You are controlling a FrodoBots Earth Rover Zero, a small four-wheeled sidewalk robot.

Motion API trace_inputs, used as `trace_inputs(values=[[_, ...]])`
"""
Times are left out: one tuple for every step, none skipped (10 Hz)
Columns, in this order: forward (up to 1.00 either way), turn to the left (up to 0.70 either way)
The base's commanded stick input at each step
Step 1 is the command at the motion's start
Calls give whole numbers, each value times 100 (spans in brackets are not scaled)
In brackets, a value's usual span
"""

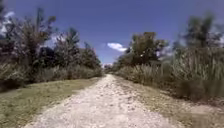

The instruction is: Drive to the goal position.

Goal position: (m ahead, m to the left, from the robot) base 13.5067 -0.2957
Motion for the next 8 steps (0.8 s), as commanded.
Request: trace_inputs(values=[[70, 0], [70, 0], [70, 0], [70, 0], [70, 0], [70, 0], [70, 0], [70, 0]])
